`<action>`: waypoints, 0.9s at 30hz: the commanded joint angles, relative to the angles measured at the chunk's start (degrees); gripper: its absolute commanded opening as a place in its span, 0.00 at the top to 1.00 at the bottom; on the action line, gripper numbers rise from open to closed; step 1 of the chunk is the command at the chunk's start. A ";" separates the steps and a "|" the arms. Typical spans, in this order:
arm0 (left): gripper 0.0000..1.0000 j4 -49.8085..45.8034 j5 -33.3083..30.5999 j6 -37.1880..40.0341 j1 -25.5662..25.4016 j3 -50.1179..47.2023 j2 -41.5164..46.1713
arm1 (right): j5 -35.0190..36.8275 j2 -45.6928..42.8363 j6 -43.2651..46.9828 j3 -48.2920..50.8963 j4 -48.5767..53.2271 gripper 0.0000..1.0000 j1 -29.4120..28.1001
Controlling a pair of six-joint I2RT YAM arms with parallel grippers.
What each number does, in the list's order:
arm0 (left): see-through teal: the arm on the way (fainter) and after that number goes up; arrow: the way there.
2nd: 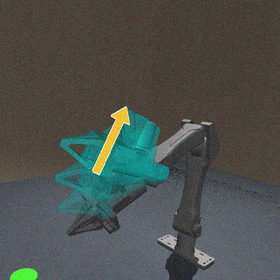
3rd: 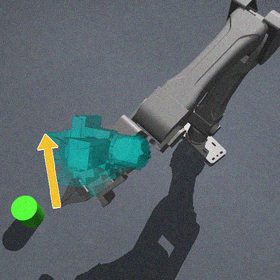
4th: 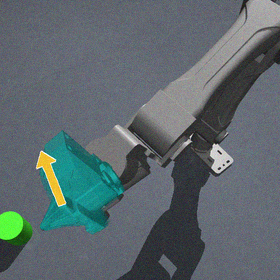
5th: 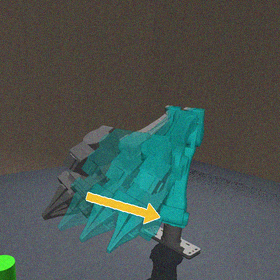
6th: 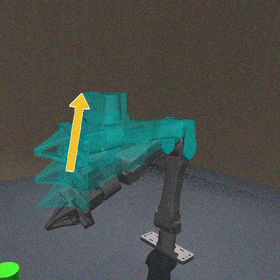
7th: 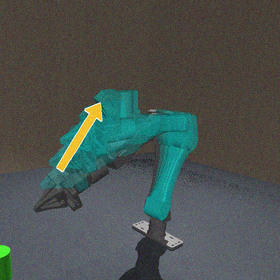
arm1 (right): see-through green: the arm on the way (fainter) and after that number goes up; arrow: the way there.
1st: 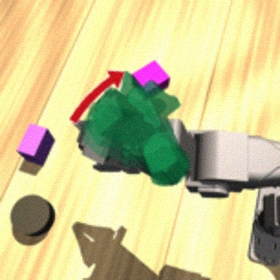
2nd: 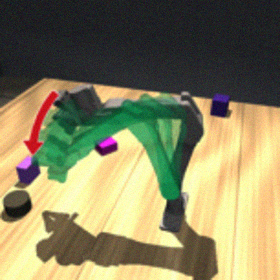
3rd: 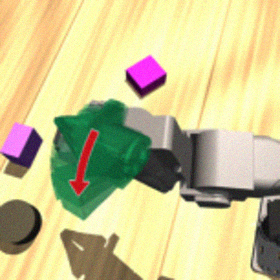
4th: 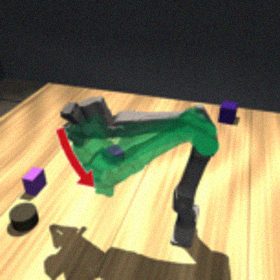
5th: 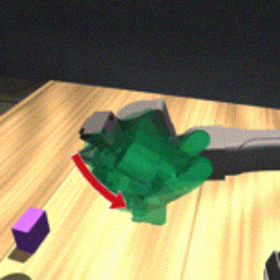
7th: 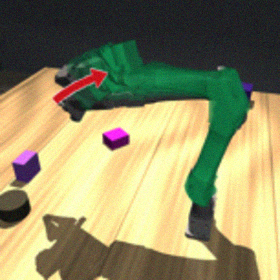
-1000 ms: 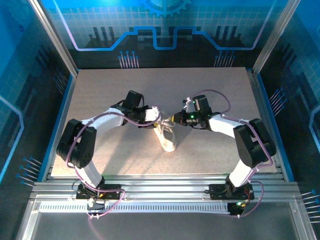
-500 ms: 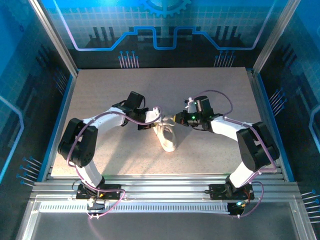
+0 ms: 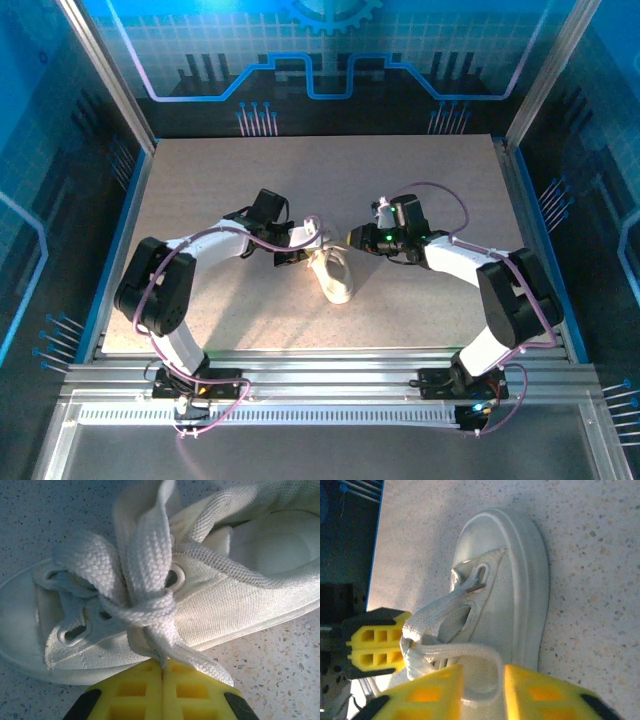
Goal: Tie the shoes
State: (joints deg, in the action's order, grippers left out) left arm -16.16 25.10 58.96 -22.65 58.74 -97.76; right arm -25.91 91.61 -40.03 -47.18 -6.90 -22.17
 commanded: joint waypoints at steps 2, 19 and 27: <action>1.00 1.31 0.41 -0.47 -0.71 -0.47 2.05 | -1.32 -0.06 0.08 -0.69 0.09 0.58 -0.14; 1.00 0.73 -0.86 0.89 -1.78 0.67 2.48 | -9.13 10.98 -5.04 -5.24 -2.88 0.45 -1.80; 1.00 -0.03 -1.59 1.07 -2.22 1.56 3.24 | -3.28 5.37 -1.91 -3.53 -1.42 1.00 -1.17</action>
State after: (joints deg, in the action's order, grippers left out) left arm -14.74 23.62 58.85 -24.21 58.78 -96.92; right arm -31.88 101.14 -44.25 -51.31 -9.39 -23.27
